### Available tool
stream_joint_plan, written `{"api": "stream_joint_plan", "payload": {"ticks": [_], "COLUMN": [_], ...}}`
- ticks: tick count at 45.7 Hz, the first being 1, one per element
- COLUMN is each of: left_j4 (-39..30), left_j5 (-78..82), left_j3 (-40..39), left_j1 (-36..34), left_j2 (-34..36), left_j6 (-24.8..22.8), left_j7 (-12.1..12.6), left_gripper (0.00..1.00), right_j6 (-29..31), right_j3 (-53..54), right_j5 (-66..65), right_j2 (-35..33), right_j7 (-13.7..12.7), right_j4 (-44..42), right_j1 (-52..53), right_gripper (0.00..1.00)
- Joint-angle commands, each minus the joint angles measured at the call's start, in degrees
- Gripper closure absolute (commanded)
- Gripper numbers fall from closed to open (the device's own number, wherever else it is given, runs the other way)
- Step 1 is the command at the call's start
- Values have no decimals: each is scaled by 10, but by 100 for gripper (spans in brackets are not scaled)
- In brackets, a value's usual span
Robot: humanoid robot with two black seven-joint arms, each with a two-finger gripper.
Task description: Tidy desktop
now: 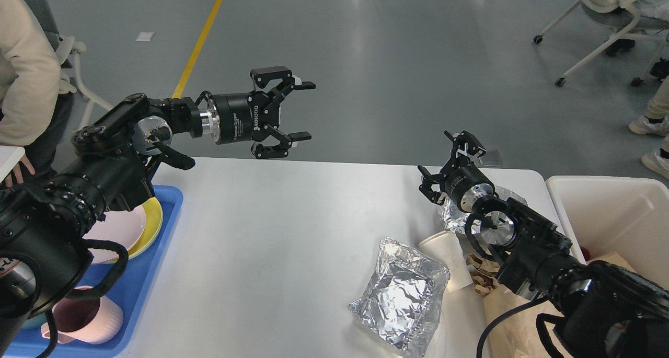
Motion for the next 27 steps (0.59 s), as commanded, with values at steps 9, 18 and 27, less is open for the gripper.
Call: {"api": "stream_joint_plan", "payload": {"ticks": [9,18,27], "left_j4": [0,0,0], "left_j5": [32,31,27], "left_j3": [-103,-183,-235], "left_j1": [108,152,174], "left_j2": [14,30,36], "left_j6": [23,64,82], "left_j7": [0,0,0], "left_gripper": [3,3,3], "right_j6": [0,0,0], "right_j3": [0,0,0], "right_j5": [0,0,0], "right_j2": [0,1,1], "right_j7": [1,0,0], "right_j4": [0,0,0], "right_j1": [0,0,-1], "right_gripper": [0,0,0]}}
